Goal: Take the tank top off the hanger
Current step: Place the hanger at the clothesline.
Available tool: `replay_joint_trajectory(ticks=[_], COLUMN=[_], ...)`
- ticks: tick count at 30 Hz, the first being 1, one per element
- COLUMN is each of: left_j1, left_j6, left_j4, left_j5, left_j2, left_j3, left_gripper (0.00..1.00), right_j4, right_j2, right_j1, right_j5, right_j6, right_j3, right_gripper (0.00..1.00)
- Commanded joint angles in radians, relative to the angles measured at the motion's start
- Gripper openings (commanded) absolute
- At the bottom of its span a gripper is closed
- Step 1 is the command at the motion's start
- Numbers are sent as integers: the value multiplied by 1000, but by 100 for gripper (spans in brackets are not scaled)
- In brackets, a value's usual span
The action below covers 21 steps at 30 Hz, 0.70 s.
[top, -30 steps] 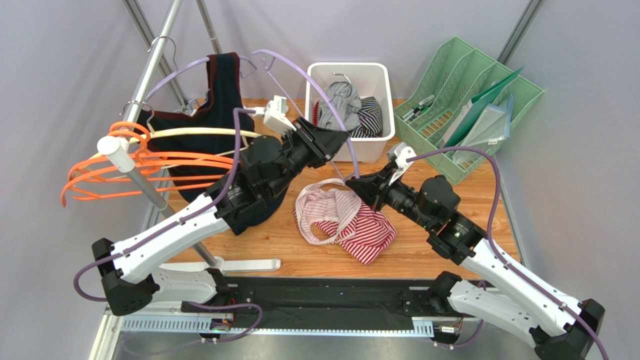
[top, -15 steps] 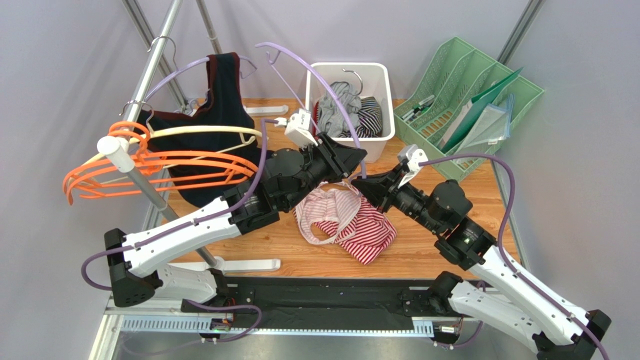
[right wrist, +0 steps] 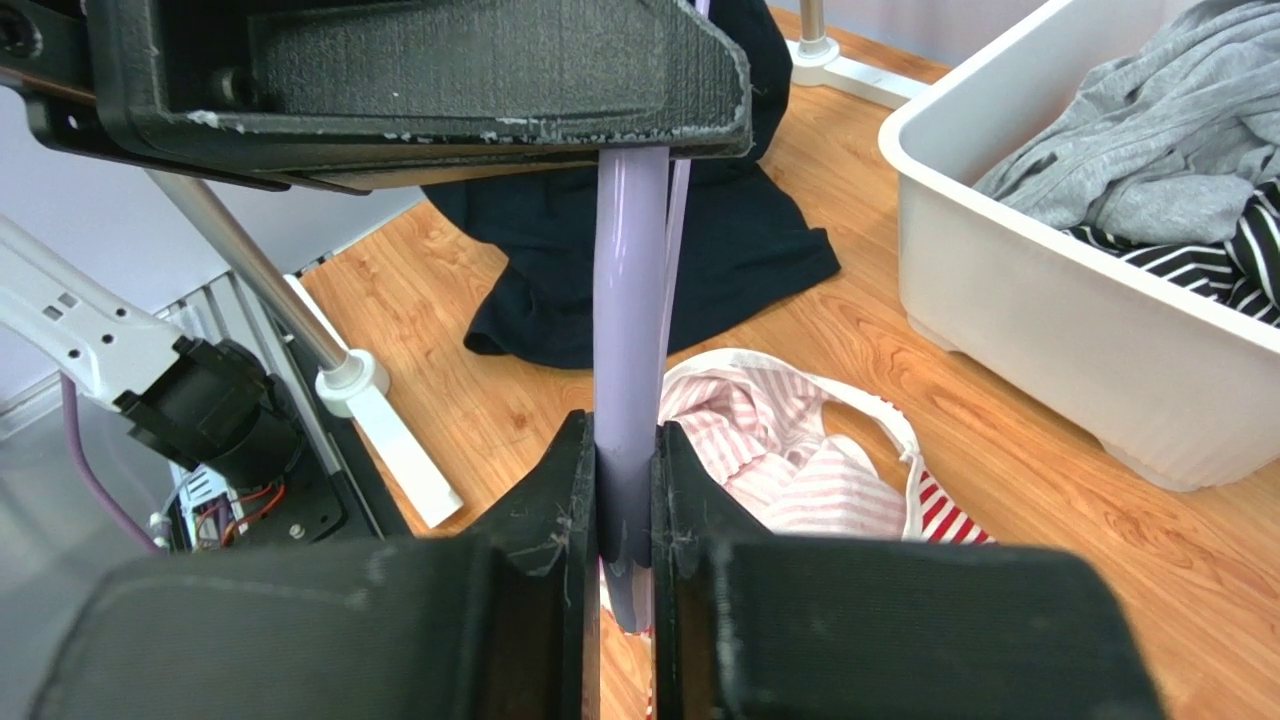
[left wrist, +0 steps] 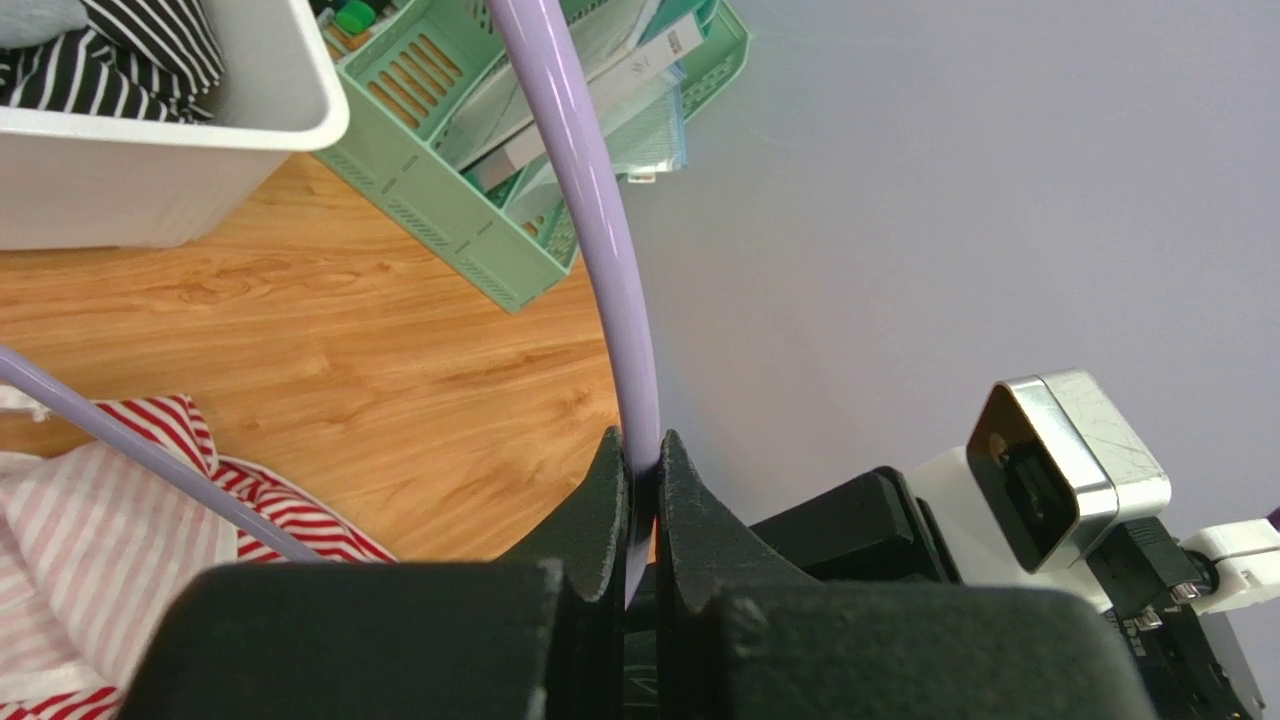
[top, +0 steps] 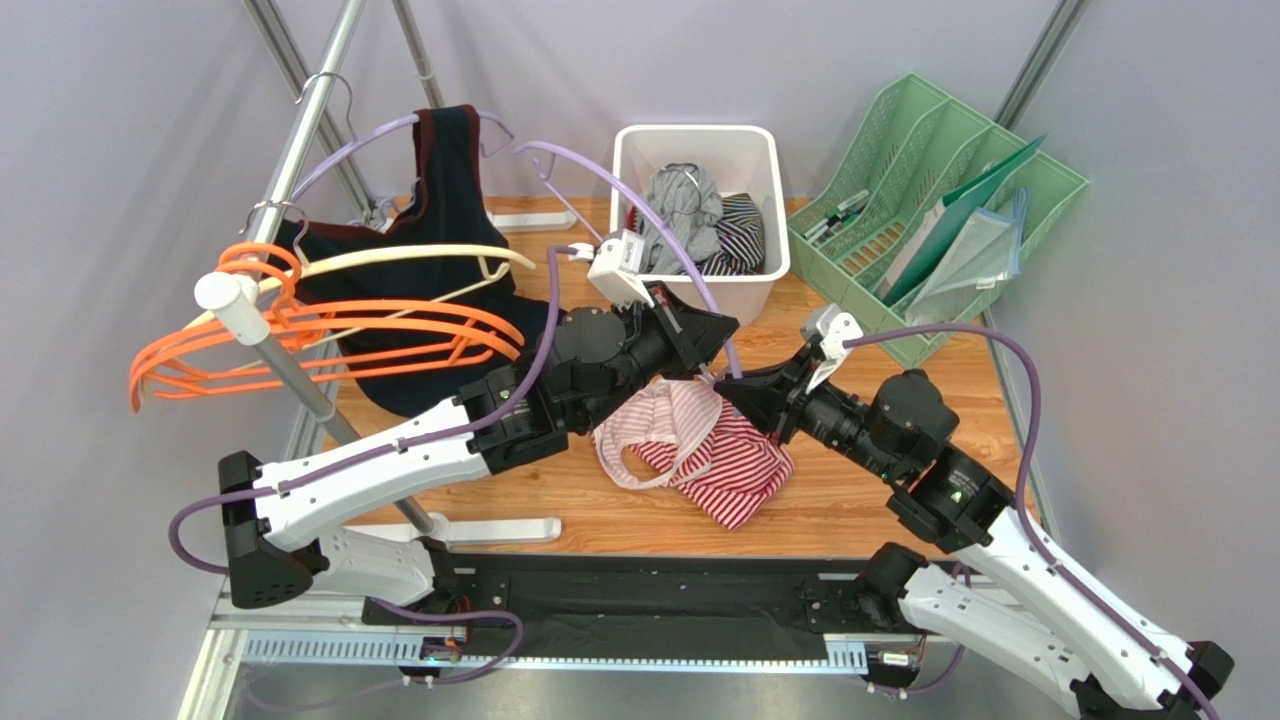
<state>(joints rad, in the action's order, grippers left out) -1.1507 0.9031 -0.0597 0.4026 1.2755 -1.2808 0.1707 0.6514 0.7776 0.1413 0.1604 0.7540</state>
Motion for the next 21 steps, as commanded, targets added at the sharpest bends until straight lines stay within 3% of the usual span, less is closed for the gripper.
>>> replay_joint_trajectory(ticks=[1, 3, 4, 7, 15, 21], left_j1=[-37, -58, -66, -84, -87, -84], left_j6=[23, 39, 40, 40, 52, -21], left_j4=[40, 40, 44, 54, 46, 190], left_j5=[51, 132, 159, 244, 514, 720], left_j2=[-2, 2, 7, 33, 156, 232], left_j3=[-25, -31, -35, -77, -244, -308], left_gripper=[0, 0, 0, 0, 0, 0], right_j4=[29, 65, 75, 115, 286, 329], right_j2=[-42, -77, -93, -162, -328, -403], right_j1=[0, 0, 0, 0, 0, 0], right_j5=[-48, -95, -115, -222, -541, -577], right_j6=[13, 37, 45, 77, 128, 120], right_j3=[71, 79, 79, 79, 82, 71], right_gripper=[22, 37, 51, 65, 73, 77])
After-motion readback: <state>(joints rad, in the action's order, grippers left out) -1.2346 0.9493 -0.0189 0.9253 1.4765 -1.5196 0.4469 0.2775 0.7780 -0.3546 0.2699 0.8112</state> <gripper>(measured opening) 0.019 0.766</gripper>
